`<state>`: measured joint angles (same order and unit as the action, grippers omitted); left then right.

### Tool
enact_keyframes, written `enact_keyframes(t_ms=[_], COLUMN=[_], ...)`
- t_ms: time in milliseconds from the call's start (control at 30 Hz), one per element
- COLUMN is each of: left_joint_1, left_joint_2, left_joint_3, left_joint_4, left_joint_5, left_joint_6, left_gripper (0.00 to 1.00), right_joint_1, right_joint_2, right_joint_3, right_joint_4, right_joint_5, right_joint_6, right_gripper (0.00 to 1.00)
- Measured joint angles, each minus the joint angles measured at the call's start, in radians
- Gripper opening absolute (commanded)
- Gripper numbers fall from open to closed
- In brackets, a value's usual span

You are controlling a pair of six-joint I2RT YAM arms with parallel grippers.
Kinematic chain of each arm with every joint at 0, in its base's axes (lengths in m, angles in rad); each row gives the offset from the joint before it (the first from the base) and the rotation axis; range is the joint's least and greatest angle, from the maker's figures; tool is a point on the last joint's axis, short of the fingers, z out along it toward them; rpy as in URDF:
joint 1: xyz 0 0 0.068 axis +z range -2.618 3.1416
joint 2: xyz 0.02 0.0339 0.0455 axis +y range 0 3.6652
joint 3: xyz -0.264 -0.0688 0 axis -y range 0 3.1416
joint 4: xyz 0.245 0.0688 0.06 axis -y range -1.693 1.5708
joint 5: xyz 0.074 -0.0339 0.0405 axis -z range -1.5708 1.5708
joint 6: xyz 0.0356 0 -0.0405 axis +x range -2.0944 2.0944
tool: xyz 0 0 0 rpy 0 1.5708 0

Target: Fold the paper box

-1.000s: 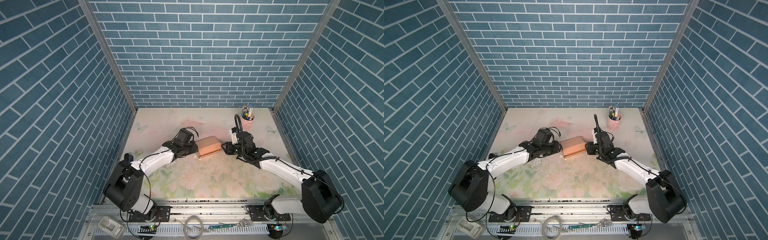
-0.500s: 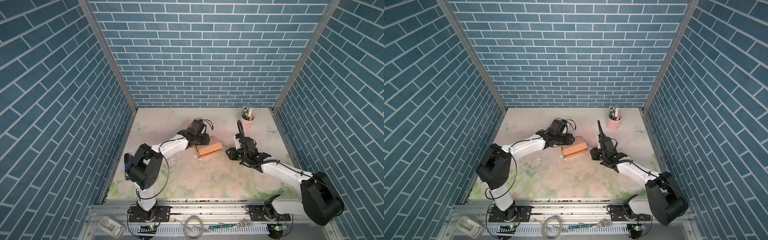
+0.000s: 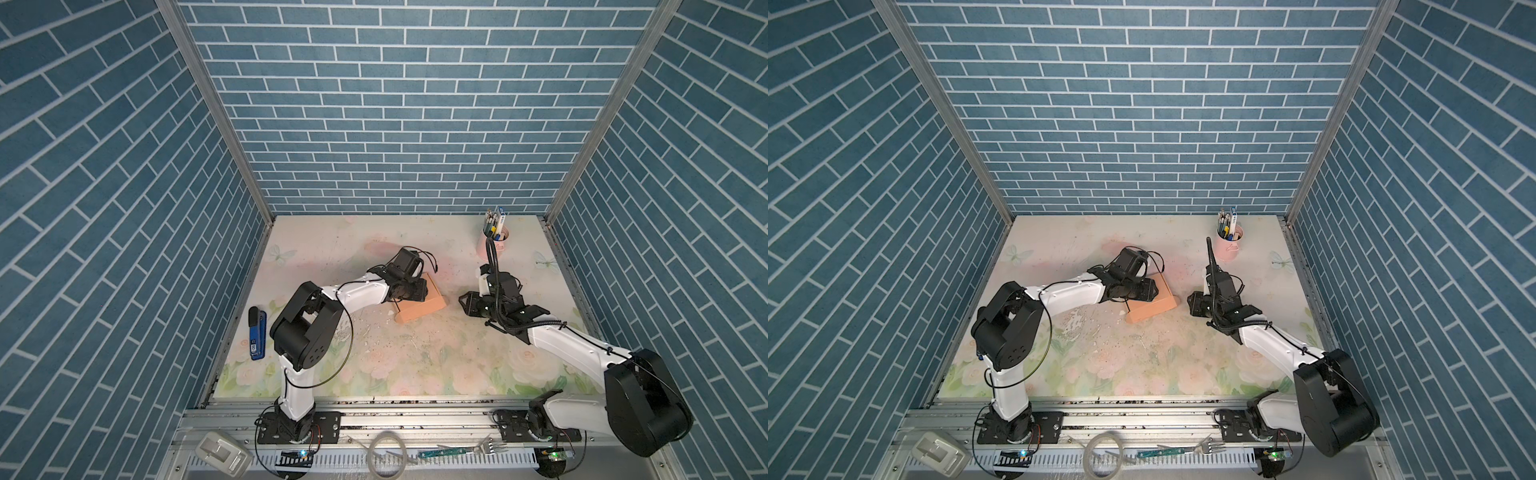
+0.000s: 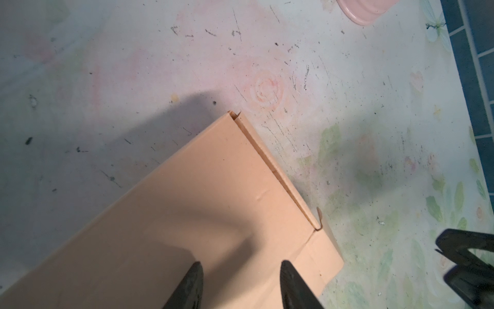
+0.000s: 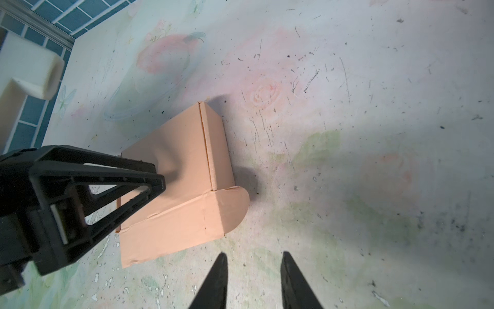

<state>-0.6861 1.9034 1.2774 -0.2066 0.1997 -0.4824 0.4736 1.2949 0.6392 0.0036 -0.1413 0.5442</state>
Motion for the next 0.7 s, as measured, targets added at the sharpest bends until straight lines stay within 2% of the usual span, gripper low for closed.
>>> enact_keyframes(t_ms=[200, 467, 700], left_joint_1=[0.001, 0.009, 0.051], left_joint_2=[-0.126, -0.373, -0.42], left_joint_3=[-0.059, -0.235, -0.374], left_joint_4=[-0.023, -0.039, -0.117], left_joint_5=[-0.004, -0.077, -0.167], left_joint_6=[-0.021, -0.133, -0.22], left_gripper=[0.52, 0.52, 0.51], right_joint_1=[-0.001, -0.001, -0.001], right_joint_2=[0.047, 0.122, 0.156], right_joint_3=[0.021, 0.087, 0.116], right_joint_4=[-0.011, -0.011, -0.003], right_joint_5=[-0.01, -0.04, -0.039], right_joint_6=[-0.035, -0.106, -0.126], right_gripper=[0.38, 0.42, 0.42])
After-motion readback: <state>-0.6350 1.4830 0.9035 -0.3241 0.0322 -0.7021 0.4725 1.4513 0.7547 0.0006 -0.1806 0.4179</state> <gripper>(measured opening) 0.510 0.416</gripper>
